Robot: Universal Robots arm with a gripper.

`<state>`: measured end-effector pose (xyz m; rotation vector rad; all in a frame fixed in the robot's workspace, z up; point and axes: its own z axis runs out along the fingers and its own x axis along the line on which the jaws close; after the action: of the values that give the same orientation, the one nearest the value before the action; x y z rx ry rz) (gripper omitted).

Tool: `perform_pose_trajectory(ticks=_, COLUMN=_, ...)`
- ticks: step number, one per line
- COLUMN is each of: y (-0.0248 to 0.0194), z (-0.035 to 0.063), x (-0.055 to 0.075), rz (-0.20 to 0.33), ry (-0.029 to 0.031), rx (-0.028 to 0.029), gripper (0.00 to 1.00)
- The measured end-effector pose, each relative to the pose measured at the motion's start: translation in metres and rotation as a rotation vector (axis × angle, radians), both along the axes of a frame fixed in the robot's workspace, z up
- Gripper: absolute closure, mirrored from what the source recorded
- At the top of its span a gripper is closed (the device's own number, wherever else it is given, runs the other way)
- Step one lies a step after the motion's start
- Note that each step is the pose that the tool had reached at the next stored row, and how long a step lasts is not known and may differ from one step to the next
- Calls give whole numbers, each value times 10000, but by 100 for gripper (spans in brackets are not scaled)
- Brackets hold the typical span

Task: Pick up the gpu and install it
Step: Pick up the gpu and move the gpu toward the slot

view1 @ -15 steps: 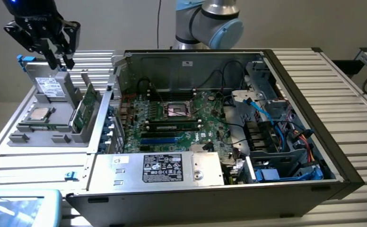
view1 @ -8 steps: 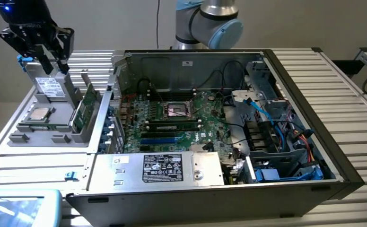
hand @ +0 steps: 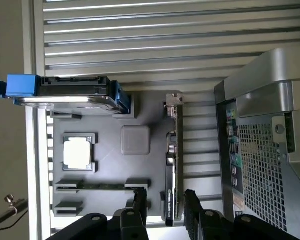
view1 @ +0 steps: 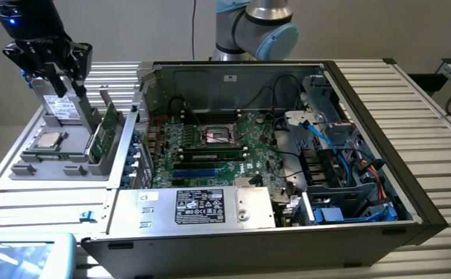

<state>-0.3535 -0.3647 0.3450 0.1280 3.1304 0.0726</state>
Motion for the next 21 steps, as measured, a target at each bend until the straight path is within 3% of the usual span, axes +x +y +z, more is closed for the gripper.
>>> perform_pose_trajectory(ticks=4, y=-4, z=-58, x=-5, rz=-11, ry=-5, rx=108, gripper=56)
perform_pose_trajectory(ticks=6, y=-28, z=-95, x=-8, rz=-11, ry=-15, rx=128, gripper=56)
perform_pose_trajectory(ticks=11, y=-73, z=-182, x=-8, rz=-11, ry=-37, rx=130, gripper=56)
perform_pose_trajectory(ticks=14, y=-100, z=-224, x=-7, rz=-12, ry=14, rx=129, gripper=56)
perform_pose_trajectory(ticks=18, y=-102, z=-295, x=-7, rz=-12, ry=8, rx=122, gripper=56)
perform_pose_trajectory(ticks=21, y=-101, z=-328, x=-8, rz=-12, ry=-2, rx=37, gripper=56)
